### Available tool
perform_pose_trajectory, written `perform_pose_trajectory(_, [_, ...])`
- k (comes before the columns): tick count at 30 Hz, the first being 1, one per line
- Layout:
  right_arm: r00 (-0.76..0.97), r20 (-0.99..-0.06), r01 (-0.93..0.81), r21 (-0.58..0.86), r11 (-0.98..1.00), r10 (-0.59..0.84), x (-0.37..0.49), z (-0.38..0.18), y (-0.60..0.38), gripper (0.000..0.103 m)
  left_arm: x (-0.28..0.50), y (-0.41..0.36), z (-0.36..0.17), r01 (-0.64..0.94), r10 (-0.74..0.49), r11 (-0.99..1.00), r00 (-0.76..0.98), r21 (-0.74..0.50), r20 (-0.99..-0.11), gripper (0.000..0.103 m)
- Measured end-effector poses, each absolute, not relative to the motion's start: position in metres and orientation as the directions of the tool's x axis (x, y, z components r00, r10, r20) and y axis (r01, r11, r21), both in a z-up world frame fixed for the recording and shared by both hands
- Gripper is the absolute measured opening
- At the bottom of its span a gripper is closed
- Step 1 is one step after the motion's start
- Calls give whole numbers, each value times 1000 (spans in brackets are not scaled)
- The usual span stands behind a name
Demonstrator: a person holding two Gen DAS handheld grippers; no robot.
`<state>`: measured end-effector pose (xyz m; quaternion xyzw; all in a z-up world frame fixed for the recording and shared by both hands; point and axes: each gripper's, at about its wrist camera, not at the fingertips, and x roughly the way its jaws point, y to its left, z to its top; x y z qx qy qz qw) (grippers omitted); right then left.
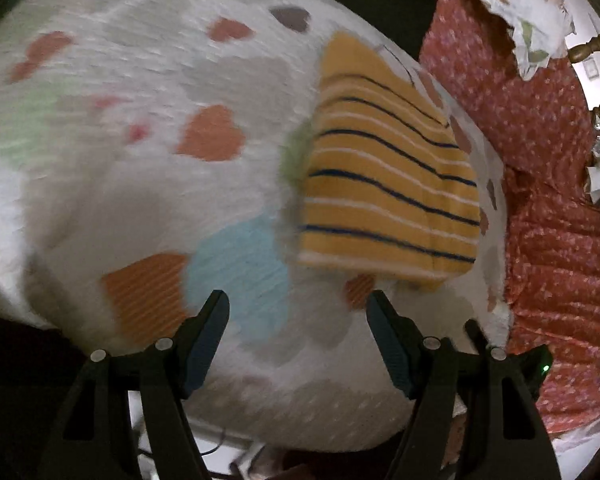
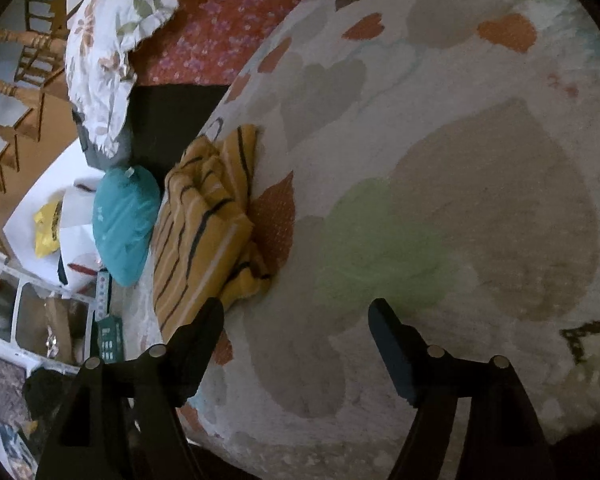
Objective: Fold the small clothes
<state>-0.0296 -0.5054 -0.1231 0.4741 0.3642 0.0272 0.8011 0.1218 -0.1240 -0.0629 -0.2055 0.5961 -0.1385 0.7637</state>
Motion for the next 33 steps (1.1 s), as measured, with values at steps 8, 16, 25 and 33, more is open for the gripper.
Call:
perform_pose_trajectory(8, [712, -504, 217, 820, 529, 489, 54, -116, -490, 84, 182, -151, -86, -10, -526, 842, 212, -540, -824, 71])
perform_pose_trajectory(16, [650, -533, 274, 830, 486, 542, 105, -130, -473, 30, 188, -209, -95, 84, -483, 875, 84, -477, -872, 42])
perform_pose_trajectory(25, [617, -546, 220, 812, 541, 567, 36, -107, -449, 21, 137, -181, -69, 114, -461, 885, 81, -452, -883, 29])
perform_pose_trajectory(33, [698, -591, 242, 727, 642, 405, -27, -91, -470, 42, 96, -143, -60, 111, -442, 897, 150, -429, -885, 37])
